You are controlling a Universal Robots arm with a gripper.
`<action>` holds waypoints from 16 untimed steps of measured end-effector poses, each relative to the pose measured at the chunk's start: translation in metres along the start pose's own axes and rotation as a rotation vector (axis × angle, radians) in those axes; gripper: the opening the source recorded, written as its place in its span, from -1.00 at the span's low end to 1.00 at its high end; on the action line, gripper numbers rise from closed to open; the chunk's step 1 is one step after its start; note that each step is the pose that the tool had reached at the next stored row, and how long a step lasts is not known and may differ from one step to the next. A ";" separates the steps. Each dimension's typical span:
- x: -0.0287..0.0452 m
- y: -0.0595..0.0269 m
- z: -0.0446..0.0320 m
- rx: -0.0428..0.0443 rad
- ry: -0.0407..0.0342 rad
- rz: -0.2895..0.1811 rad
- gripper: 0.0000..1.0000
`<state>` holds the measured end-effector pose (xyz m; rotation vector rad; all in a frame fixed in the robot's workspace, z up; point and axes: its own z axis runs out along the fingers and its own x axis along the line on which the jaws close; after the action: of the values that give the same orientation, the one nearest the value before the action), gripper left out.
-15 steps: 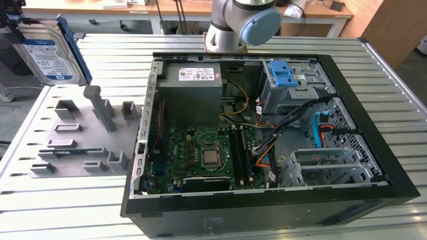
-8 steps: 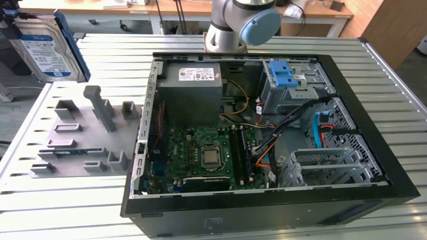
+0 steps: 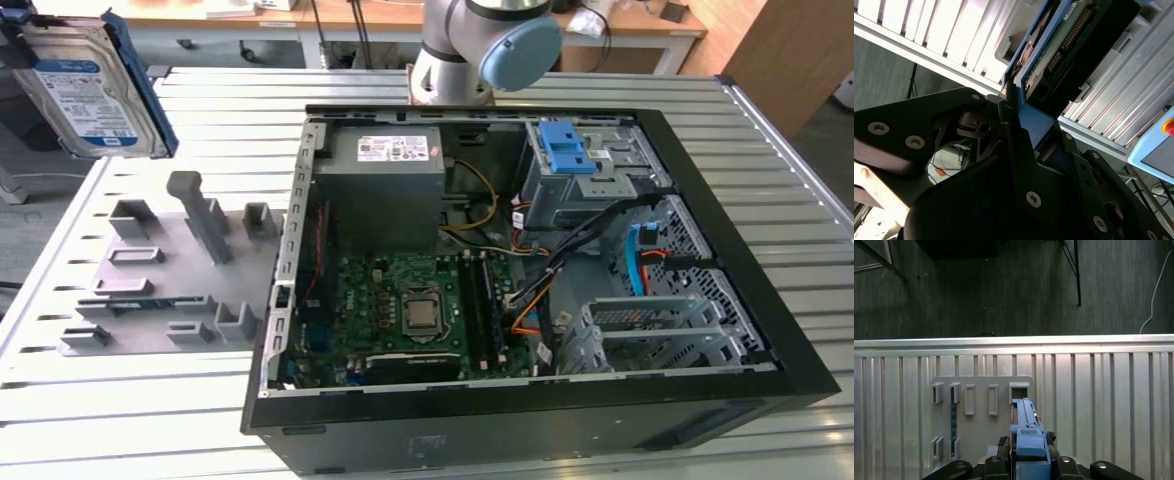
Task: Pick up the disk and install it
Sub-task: 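Pick up the disk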
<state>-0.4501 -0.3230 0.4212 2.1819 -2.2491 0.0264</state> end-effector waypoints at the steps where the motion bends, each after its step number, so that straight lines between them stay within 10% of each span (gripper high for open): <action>1: -0.0001 0.0000 -0.0012 0.0000 0.0000 0.000 -0.27; 16: -0.0010 -0.0001 -0.0177 0.0000 0.0002 0.000 -0.27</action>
<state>-0.4501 -0.3217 0.4389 2.1818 -2.2489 0.0266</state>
